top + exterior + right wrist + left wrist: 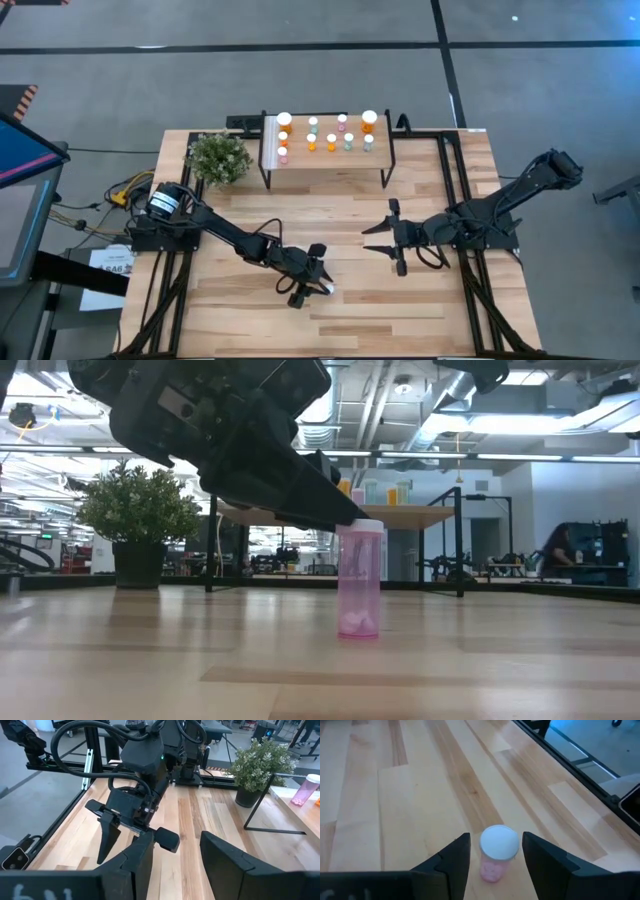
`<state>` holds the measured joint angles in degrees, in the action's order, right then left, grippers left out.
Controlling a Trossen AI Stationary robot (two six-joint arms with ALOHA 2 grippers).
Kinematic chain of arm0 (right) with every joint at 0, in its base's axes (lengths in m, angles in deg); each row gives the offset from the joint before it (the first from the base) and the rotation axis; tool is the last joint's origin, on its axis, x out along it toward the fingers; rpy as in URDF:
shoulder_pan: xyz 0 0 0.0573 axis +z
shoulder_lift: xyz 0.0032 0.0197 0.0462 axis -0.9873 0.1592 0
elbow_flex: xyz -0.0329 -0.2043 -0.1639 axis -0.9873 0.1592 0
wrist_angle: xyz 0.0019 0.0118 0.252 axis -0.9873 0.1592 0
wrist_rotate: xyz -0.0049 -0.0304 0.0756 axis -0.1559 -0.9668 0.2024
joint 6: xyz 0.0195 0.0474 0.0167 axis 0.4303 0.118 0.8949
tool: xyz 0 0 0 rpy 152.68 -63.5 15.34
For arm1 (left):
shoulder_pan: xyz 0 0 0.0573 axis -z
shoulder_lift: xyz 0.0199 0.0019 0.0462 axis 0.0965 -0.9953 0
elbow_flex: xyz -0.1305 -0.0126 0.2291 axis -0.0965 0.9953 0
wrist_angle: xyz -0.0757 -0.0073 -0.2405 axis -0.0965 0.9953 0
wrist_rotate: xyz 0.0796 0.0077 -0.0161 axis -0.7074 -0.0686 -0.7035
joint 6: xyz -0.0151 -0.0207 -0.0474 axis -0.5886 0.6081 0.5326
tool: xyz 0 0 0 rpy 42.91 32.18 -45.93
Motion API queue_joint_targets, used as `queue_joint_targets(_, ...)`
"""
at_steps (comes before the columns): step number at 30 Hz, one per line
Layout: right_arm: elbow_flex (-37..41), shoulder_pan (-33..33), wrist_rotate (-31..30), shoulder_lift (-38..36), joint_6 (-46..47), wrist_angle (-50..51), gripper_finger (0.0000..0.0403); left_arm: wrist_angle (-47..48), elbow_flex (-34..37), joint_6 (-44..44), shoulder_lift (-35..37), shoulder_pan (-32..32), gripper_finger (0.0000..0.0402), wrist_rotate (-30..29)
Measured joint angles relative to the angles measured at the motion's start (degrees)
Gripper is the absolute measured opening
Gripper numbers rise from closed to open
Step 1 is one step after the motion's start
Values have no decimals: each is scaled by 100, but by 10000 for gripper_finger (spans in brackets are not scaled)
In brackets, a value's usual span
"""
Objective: Pick and place medicine bottles onto shelf by color
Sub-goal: Put the small pink pill bottle on the shelf
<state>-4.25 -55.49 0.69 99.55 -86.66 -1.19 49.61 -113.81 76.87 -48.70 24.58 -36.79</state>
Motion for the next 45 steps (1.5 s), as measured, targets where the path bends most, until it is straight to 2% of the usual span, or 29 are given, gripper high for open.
queue_joint_targets(29,0,0,-106,0,-2,0,184,0,0,117,0,11,167,-2)
queue_joint_targets(35,0,1,-107,0,-2,0,184,348,0,382,2,13,167,-196)
queue_joint_targets(45,0,0,-238,0,-4,0,184,250,0,371,2,42,167,-190)
